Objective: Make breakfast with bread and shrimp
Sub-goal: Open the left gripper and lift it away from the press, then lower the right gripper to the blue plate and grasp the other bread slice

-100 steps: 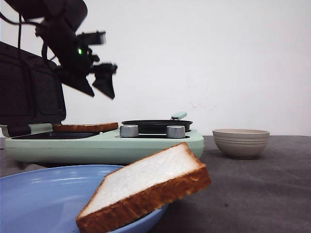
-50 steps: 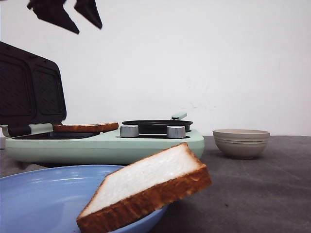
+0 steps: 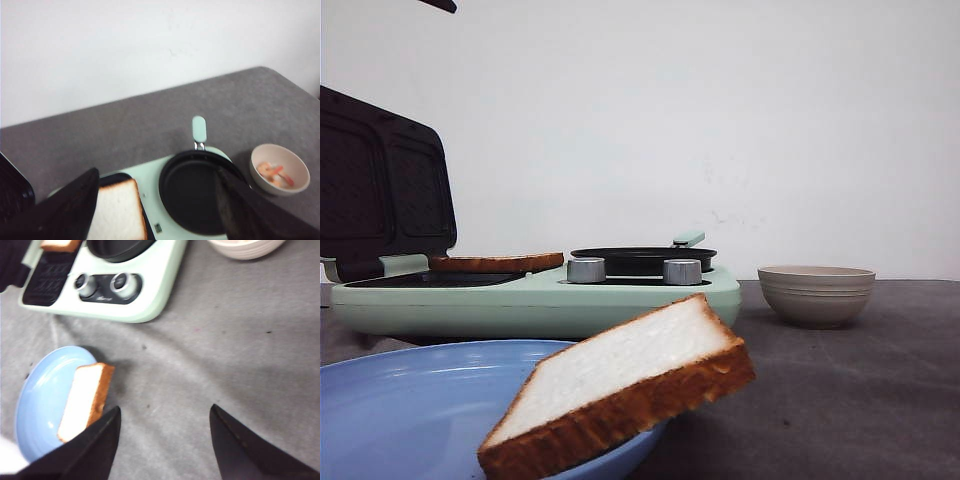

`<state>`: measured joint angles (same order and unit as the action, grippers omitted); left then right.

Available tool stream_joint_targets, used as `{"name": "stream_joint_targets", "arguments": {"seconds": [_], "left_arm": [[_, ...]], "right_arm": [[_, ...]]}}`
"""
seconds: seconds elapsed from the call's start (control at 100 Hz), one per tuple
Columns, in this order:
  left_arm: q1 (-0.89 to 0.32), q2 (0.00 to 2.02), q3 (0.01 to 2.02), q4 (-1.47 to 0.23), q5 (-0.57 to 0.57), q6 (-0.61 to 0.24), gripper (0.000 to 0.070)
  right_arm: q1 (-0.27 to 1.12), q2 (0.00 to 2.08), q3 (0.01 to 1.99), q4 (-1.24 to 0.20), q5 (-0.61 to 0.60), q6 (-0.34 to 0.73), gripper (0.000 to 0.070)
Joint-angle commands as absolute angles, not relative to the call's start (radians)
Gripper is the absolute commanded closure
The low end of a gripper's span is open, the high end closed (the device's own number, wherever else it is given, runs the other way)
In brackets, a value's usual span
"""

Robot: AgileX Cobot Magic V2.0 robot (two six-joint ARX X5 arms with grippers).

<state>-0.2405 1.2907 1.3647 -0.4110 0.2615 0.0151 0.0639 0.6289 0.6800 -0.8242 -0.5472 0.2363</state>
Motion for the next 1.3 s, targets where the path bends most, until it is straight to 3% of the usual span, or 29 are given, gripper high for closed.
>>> {"name": "stream_joint_targets", "arguments": {"seconds": [0.0, 0.53, 0.79, 1.03, 1.29], "left_arm": [[-0.242, 1.266, 1.341, -0.383, 0.264, 0.005, 0.0311], [-0.242, 0.824, 0.822, -0.263, 0.315, -0.058, 0.0316], [-0.242, 0.66, 0.793, -0.413, 0.302, -0.064, 0.0316], [-0.242, 0.526, 0.789, -0.553, 0.223, -0.026, 0.0317], [-0.242, 0.411, 0.788, -0.639, 0.163, -0.016, 0.0316]], "right_arm": [[0.073, 0.633, 0.687, -0.814, -0.551, 0.251, 0.0353], [0.221, 0.728, 0.653, -0.732, -0.577, 0.345, 0.0352], [0.391, 0.874, 0.526, -0.465, -0.64, 0.467, 0.0352], [0.548, 1.057, 0.514, -0.321, -0.639, 0.477, 0.0352], [0.601, 1.193, 0.514, -0.235, -0.64, 0.492, 0.0312]]}}
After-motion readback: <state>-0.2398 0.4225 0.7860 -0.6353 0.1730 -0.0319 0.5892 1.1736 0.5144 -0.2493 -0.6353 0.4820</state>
